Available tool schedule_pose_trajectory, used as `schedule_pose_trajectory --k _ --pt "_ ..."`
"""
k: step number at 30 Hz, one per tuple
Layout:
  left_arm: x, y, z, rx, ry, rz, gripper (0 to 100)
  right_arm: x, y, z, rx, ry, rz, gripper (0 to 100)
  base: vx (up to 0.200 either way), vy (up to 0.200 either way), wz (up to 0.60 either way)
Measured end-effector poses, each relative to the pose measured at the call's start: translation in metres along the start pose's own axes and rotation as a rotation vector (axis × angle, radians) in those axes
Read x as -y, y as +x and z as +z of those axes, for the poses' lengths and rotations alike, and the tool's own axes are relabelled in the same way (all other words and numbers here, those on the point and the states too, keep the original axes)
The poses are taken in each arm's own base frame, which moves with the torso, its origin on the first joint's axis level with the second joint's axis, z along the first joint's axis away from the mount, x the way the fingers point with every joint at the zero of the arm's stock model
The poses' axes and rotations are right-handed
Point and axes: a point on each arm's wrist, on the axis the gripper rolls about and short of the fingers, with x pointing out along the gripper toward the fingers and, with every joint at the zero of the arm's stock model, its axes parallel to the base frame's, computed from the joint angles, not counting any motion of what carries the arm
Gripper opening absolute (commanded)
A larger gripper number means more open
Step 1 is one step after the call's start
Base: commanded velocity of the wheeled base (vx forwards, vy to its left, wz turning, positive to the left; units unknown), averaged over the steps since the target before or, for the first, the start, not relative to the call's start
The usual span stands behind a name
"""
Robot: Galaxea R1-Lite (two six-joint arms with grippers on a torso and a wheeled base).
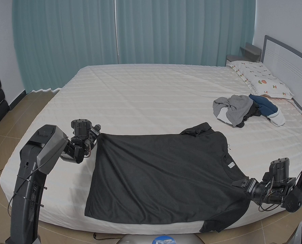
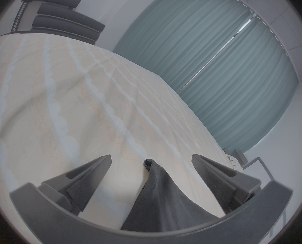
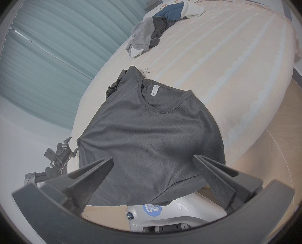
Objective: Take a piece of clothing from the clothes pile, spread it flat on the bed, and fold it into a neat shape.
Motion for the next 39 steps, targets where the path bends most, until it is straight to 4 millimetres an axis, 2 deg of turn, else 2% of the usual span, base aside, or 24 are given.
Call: schedule_pose_trajectory --k 4,9,13,16,27,33,39 --pt "0.002 -0.019 0.012 -0.038 -0.034 -0.011 100 0.000 -0.001 0.000 0.002 0.000 0.006 100 0.000 0.000 0.00" --pt "0.008 -0.055 0.025 -0.142 -0.078 -0.068 100 0.000 -0.001 0.000 0.004 -0.001 0.012 100 0.000 0.000 0.00" --pt "0.011 -0.084 0.033 -0.211 -0.099 -0.101 100 0.000 -0.002 -0.001 0.005 -0.002 0.014 100 -0.200 0.000 0.00" --pt "0.005 -0.104 0.032 -0.254 -0.103 -0.082 100 0.001 -0.003 -0.001 0.005 -0.001 0.015 100 -0.133 0.000 0.00" --pt "-0.038 -0.175 0.008 -0.371 -0.064 0.017 100 0.002 -0.004 -0.003 -0.001 -0.002 0.013 100 0.000 0.000 0.00" --pt "-0.065 -0.211 -0.012 -0.450 0.145 0.036 100 0.002 -0.005 -0.004 -0.002 -0.003 0.013 100 0.000 0.000 0.00" --pt "-0.076 -0.239 -0.031 -0.547 0.240 0.037 100 0.003 -0.006 -0.005 -0.004 -0.003 0.012 100 0.000 0.000 0.00"
